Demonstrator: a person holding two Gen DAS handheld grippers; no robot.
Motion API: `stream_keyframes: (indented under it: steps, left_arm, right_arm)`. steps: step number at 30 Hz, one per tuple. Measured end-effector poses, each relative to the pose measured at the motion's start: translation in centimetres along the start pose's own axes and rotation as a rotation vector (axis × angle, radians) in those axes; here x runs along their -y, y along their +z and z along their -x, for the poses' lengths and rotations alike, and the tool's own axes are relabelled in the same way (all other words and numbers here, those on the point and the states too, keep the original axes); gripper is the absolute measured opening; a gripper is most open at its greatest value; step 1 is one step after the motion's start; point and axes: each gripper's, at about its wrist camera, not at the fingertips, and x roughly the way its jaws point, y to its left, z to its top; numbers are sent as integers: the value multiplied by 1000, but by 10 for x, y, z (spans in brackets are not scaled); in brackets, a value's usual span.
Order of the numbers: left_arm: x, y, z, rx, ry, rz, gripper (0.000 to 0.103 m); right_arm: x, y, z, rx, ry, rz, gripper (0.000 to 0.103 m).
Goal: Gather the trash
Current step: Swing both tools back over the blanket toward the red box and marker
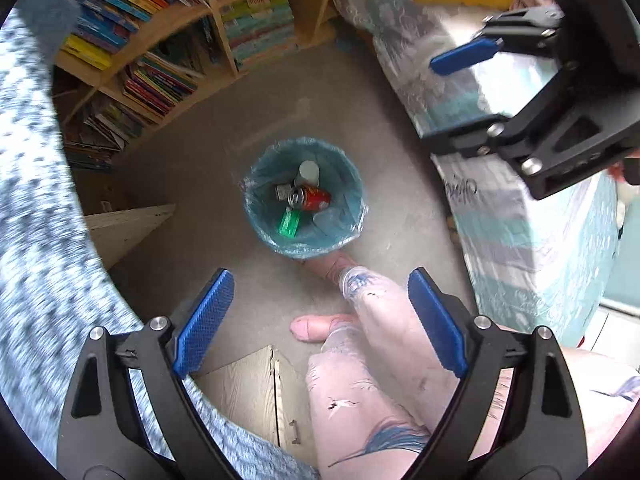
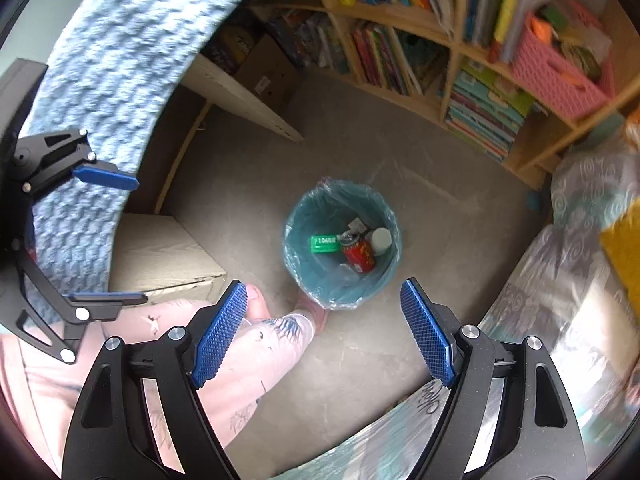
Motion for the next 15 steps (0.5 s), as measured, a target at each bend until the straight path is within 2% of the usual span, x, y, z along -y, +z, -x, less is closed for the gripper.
stream_keyframes:
  steps: [4, 7, 9, 12, 15]
  left_arm:
    - [-11, -22, 59, 119, 17, 44, 86]
    - [-27, -52, 105, 200, 46, 103, 86]
    - [-42, -82, 134, 252, 67, 163, 87]
    - [-64, -124, 164, 294, 135, 258, 87]
    - [-85, -173, 188, 342, 171, 389, 87]
  right_arm:
    - [-36, 29, 40, 62, 21, 156, 79]
    - [-73, 56, 75, 125, 57, 300, 80]
    - [-102, 75, 95, 157, 74, 399, 83]
    - [-148, 102, 113, 184, 111, 549, 84]
    - [-199, 124, 119, 188, 124, 695, 84]
